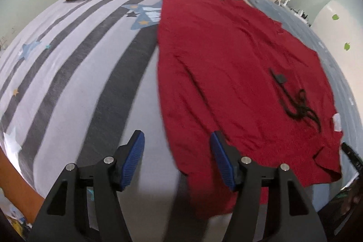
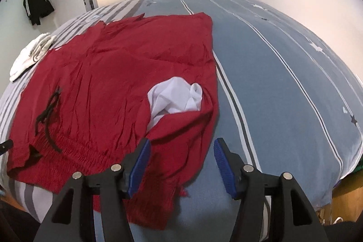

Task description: Fold clothes

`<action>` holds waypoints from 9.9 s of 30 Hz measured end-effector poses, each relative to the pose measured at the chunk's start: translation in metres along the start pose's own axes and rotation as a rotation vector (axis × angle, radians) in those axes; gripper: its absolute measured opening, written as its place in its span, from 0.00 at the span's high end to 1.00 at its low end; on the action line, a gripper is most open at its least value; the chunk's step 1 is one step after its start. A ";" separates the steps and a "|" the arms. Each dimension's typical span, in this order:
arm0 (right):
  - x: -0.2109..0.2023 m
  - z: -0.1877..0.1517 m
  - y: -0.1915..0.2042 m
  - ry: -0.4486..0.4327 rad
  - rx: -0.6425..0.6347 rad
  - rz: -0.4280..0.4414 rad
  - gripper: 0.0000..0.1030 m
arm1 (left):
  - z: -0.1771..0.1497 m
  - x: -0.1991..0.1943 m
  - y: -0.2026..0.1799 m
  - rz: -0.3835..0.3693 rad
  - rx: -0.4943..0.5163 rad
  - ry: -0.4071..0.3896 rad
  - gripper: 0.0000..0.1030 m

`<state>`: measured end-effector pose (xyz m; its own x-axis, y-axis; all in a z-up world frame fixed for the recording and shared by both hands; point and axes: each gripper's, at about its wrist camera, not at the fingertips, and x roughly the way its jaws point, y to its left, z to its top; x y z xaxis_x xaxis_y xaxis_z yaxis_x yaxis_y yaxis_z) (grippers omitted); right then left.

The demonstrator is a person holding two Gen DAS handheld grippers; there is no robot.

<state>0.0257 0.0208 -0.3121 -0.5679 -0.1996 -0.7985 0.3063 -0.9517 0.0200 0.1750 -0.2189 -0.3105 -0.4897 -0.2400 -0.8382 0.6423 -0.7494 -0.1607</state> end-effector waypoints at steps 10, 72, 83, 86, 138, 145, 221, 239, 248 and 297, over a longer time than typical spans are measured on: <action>0.008 -0.014 0.001 0.026 -0.004 0.010 0.47 | -0.017 0.008 -0.017 -0.006 0.045 0.026 0.34; 0.025 -0.015 0.136 0.033 -0.215 0.298 0.88 | 0.081 -0.085 -0.183 -0.200 0.329 -0.230 0.99; 0.015 0.045 -0.097 -0.031 0.175 -0.028 0.84 | 0.030 -0.070 -0.284 -0.410 0.384 -0.132 0.99; 0.021 0.049 -0.145 -0.006 0.230 -0.066 0.83 | 0.007 -0.056 -0.313 -0.464 0.394 -0.077 0.99; 0.067 0.066 -0.160 -0.059 0.160 -0.135 0.68 | 0.063 0.060 -0.054 0.060 -0.067 -0.105 0.39; 0.082 0.078 -0.168 -0.056 0.183 -0.136 0.68 | 0.093 0.042 -0.063 -0.011 -0.009 -0.183 0.99; 0.076 0.068 -0.037 -0.034 -0.135 0.131 0.61 | 0.123 0.122 -0.242 -0.246 0.608 -0.039 0.93; 0.206 0.249 -0.015 -0.107 -0.071 0.013 0.55 | 0.220 0.176 -0.263 -0.218 0.409 -0.165 0.71; 0.207 0.261 -0.072 -0.159 0.110 -0.001 0.57 | 0.261 0.182 -0.248 -0.325 0.332 -0.264 0.71; 0.031 0.010 -0.008 -0.027 -0.020 -0.045 0.56 | -0.001 0.037 -0.225 -0.211 0.464 -0.017 0.85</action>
<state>-0.0024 0.0193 -0.3310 -0.6022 -0.1629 -0.7815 0.2945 -0.9553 -0.0278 0.0127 -0.0584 -0.3063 -0.5927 -0.0608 -0.8031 0.2009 -0.9768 -0.0743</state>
